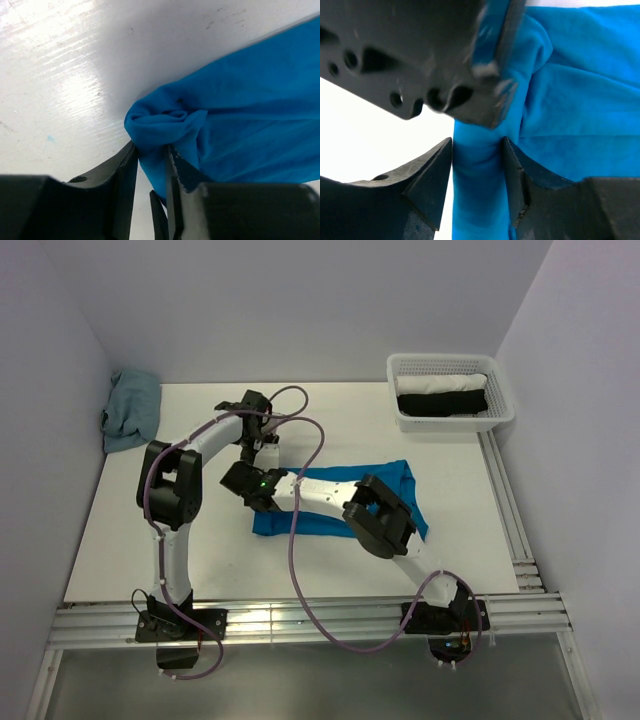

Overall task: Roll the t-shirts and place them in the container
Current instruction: Roll the tshirt

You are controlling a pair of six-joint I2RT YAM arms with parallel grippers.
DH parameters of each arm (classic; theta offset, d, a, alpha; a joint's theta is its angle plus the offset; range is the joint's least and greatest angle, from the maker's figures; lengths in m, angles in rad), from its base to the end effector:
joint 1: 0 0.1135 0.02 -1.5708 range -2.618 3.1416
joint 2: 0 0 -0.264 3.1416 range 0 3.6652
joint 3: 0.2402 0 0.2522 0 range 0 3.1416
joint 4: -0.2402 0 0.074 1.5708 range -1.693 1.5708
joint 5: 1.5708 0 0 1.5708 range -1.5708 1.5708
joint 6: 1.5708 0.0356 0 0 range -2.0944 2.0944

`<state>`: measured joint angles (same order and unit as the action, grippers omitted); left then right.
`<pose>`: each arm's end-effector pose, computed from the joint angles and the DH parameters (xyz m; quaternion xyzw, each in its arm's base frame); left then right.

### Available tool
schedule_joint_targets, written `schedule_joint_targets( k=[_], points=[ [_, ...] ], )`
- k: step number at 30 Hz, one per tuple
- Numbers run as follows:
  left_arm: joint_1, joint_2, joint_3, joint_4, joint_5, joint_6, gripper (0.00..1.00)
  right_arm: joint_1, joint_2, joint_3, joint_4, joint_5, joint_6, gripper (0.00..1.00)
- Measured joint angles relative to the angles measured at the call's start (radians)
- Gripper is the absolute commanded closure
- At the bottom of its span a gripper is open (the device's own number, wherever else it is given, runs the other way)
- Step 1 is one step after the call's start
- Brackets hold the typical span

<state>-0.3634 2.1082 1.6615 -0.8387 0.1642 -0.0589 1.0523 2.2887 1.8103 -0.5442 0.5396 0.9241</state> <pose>0.4024 -0.1592 0.1839 0.1611 0.9733 -0.1091 0.1216 0.2603 0.4193 0.1636 0.0126 0.9306 0.0767 0.3578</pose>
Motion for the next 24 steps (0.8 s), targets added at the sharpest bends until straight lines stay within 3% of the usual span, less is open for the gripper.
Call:
schedule_joint_targets(
  k=[2, 6, 10, 13, 18, 24],
  points=[
    [0.0, 0.0, 0.01, -0.005, 0.005, 0.006, 0.55, 0.005, 0.01, 0.018, -0.023, 0.01, -0.003, 0.51],
    [-0.005, 0.0, 0.036, -0.018, 0.035, 0.021, 0.4, 0.006, 0.013, 0.024, -0.055, 0.018, -0.009, 0.67],
    [-0.003, 0.014, 0.125, -0.076, 0.073, 0.063, 0.34, 0.006, 0.003, 0.002, -0.014, 0.037, -0.018, 0.75],
    [0.009, 0.048, 0.209, -0.126, 0.121, 0.1, 0.33, 0.0, -0.069, -0.132, 0.132, 0.027, -0.039, 0.77],
    [0.07, 0.04, 0.27, -0.164, 0.292, 0.149, 0.32, -0.035, -0.232, -0.465, 0.436, -0.148, -0.042, 0.79],
    [0.166, -0.076, 0.124, -0.127, 0.476, 0.206, 0.29, -0.14, -0.304, -0.701, 0.768, -0.376, 0.015, 0.8]
  ],
)
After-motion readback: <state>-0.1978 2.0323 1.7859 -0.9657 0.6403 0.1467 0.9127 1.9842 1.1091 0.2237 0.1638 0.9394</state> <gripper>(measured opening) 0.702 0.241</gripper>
